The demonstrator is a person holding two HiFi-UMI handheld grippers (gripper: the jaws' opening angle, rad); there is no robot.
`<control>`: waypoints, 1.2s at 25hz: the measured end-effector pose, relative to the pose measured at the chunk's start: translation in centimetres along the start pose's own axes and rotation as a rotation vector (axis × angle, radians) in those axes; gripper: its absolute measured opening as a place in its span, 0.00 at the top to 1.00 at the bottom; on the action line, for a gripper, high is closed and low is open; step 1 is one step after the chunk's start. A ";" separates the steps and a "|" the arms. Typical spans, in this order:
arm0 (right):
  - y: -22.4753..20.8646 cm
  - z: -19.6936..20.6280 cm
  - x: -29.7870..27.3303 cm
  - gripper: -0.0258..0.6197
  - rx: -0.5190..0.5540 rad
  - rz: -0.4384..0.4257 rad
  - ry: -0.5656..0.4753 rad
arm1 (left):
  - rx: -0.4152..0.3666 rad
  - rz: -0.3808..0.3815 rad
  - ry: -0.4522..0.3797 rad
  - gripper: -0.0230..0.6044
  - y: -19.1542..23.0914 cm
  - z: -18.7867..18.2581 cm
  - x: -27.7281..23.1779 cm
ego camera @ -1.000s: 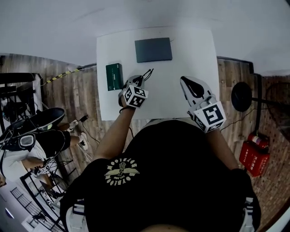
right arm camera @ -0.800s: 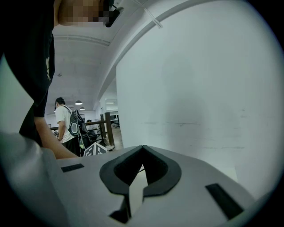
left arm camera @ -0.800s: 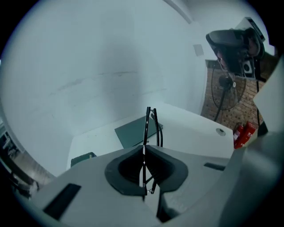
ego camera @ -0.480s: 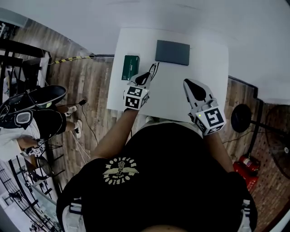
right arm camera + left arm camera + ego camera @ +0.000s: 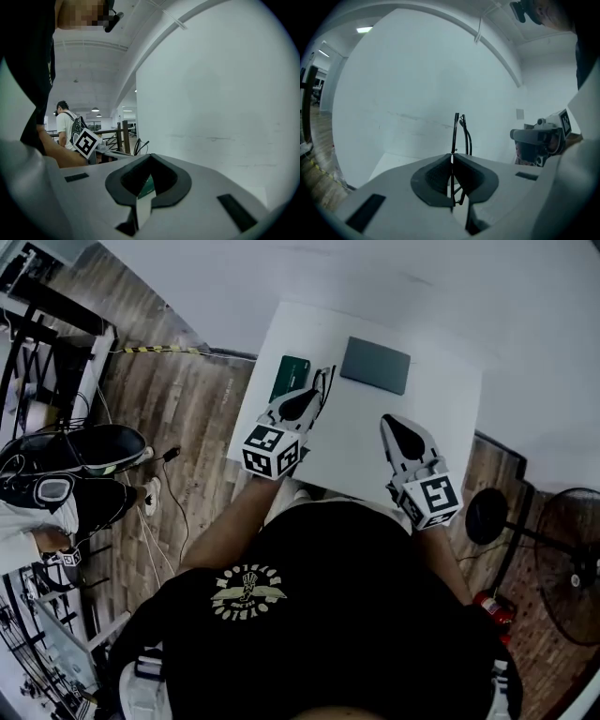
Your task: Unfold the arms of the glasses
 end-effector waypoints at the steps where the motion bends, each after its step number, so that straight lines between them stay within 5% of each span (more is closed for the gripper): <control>1: 0.2 -0.1 -0.1 0.96 0.002 0.001 0.002 | 0.009 0.008 -0.018 0.93 -0.2 -0.6 0.4; 11: 3.9 -2.1 -1.0 0.96 0.027 -0.004 -0.018 | 0.037 0.088 -0.177 0.93 -2.0 -5.6 6.5; 19: 6.7 -6.6 -1.2 0.96 0.028 -0.008 -0.105 | -0.099 0.152 -0.164 0.93 -4.2 -5.2 9.9; 30: 13.9 -7.6 -2.6 0.83 -0.174 -0.207 -0.128 | -0.103 0.209 -0.158 0.93 -5.0 -3.6 14.0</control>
Point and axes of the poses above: the fingertips, and each gripper's own axes: x backward along the fingers, y to its left, z out of its underside, the point moved 2 cm from there along x, backward along the fingers, and after that the axes turned 11 degrees about x, right-handed, at the moved point
